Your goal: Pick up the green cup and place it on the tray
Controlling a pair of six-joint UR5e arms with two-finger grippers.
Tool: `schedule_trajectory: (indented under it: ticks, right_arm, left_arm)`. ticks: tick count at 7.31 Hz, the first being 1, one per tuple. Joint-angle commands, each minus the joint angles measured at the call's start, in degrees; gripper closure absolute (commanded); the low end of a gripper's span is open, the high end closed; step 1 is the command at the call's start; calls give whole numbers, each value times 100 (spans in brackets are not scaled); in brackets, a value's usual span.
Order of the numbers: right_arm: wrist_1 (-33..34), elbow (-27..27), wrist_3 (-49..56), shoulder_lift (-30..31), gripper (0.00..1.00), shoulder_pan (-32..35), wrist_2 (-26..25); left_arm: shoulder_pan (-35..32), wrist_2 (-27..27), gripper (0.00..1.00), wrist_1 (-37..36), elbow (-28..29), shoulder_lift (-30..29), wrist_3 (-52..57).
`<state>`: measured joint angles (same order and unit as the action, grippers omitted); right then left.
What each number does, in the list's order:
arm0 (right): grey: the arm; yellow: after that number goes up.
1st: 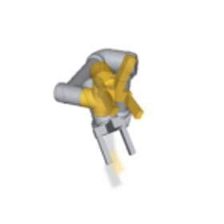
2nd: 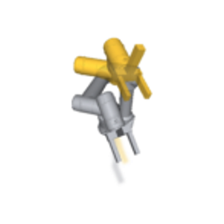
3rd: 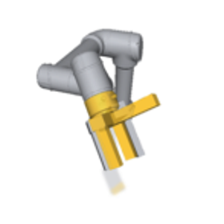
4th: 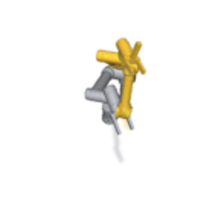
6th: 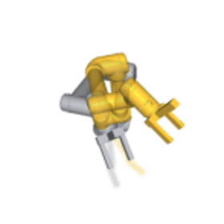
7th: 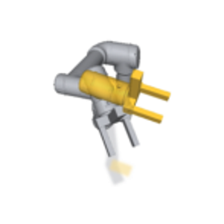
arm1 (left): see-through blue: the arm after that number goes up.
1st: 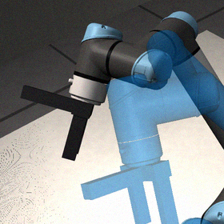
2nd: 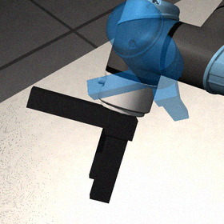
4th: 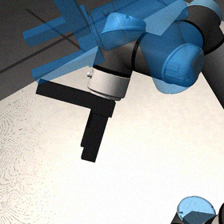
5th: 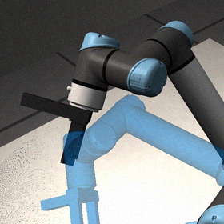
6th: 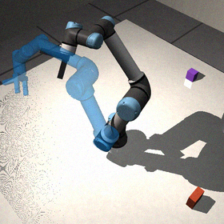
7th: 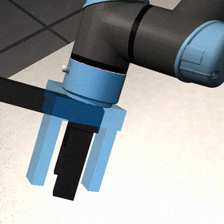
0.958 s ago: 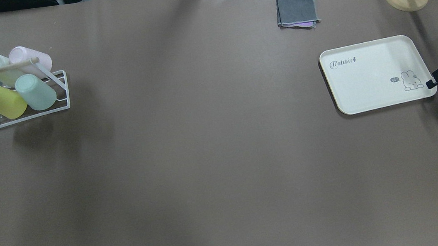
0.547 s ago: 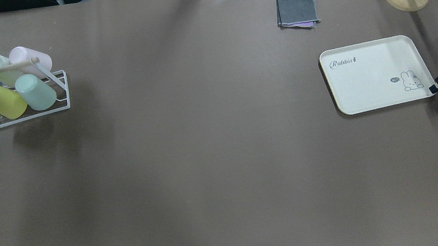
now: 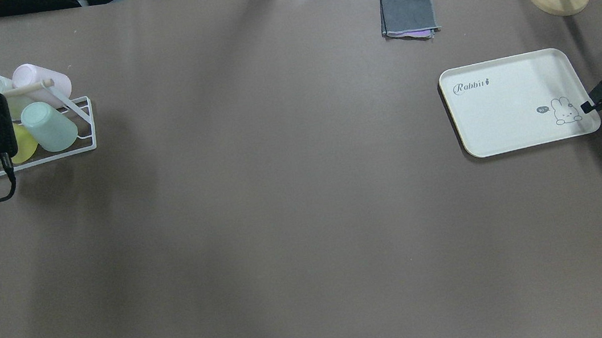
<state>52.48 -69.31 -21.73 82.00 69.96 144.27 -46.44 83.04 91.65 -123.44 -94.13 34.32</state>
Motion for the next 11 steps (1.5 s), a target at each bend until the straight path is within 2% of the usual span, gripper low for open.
schedule_trajectory:
  ticks: [1,2,3,4,5,6,7,8,9,10,11]
  right_arm:
    - [-19,119,54,61,59,61,22]
    - [-19,128,72,79,59,88,23]
    - [-19,137,72,71,59,79,-4]
    - [-27,276,72,1,59,79,-4]
    - [-27,313,81,-8,59,71,-4]
    - [-27,313,72,-17,59,70,-4]
    - [-27,313,63,-69,62,70,-4]
    - [-36,313,55,-70,70,70,5]
    - [-45,304,46,-87,71,70,5]
    - [-45,313,46,-88,71,70,5]
    - [-45,313,54,-88,71,70,5]
  left_arm:
    - [774,-1276,1,-16,-75,27,954]
    - [942,-1569,1,-7,-83,18,1545]
    - [1257,-2190,1,-7,-83,1,2212]
    - [1590,-3092,1,10,-40,0,2802]
    - [1663,-3414,1,89,117,-26,3600]
    - [1664,-3635,1,559,458,0,4112]
    - [1664,-3950,1,1417,1071,9,4570]
    - [1681,-3945,1,2104,1529,-60,5410]
    - [1673,-3945,1,2642,1743,-105,5905]
    - [1673,-3945,1,2925,2006,-88,5936]
    - [1673,-3962,1,2928,2034,-79,5937]
